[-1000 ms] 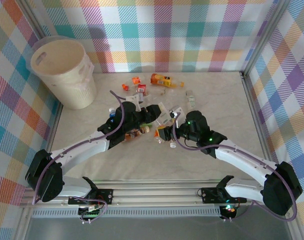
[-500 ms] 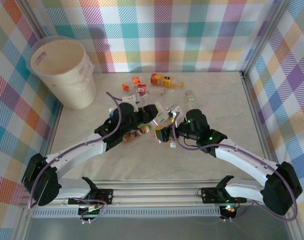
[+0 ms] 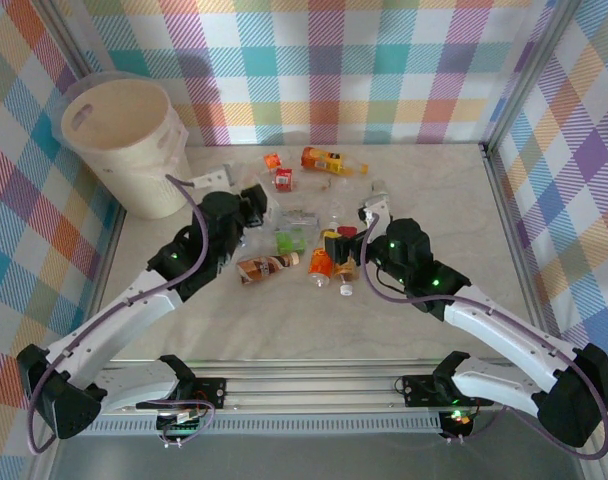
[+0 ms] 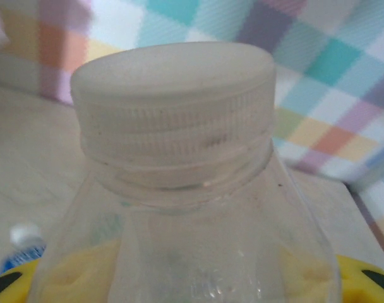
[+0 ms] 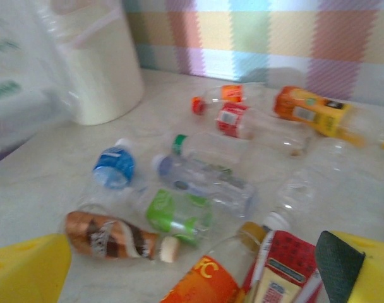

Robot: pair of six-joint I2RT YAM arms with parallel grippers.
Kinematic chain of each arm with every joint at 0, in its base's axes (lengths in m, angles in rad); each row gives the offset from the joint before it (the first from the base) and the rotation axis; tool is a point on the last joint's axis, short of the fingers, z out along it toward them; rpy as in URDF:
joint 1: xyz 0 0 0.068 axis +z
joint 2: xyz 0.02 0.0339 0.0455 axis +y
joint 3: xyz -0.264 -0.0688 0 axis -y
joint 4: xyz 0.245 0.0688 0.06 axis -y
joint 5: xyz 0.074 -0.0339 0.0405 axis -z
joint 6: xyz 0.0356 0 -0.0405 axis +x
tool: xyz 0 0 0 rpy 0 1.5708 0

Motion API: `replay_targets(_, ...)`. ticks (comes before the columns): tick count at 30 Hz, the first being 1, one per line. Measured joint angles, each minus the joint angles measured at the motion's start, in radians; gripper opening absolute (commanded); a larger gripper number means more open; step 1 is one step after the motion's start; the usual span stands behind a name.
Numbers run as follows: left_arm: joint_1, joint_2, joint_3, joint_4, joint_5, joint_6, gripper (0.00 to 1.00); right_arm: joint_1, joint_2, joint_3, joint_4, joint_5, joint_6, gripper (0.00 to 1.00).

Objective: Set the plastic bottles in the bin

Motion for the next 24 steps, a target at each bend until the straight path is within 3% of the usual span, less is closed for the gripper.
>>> replay_targets(4, 0.079, 0.004, 0.077, 0.004, -0.081, 0.123, 0.51, 0.000, 0.000, 0.000, 0.002, 0.085, 0.034, 1.00)
replay_targets(14, 0.373, 0.148, 0.346, 0.047, -0.134, 0.333, 0.51, 0.000, 0.001, 0.000, 0.004, 0.170, 0.053, 1.00)
replay_targets(24, 0.634, 0.445, 0.554, 0.108, -0.033, 0.326, 0.53, 0.000, -0.001, 0.000, 0.003, 0.170, 0.053, 1.00)
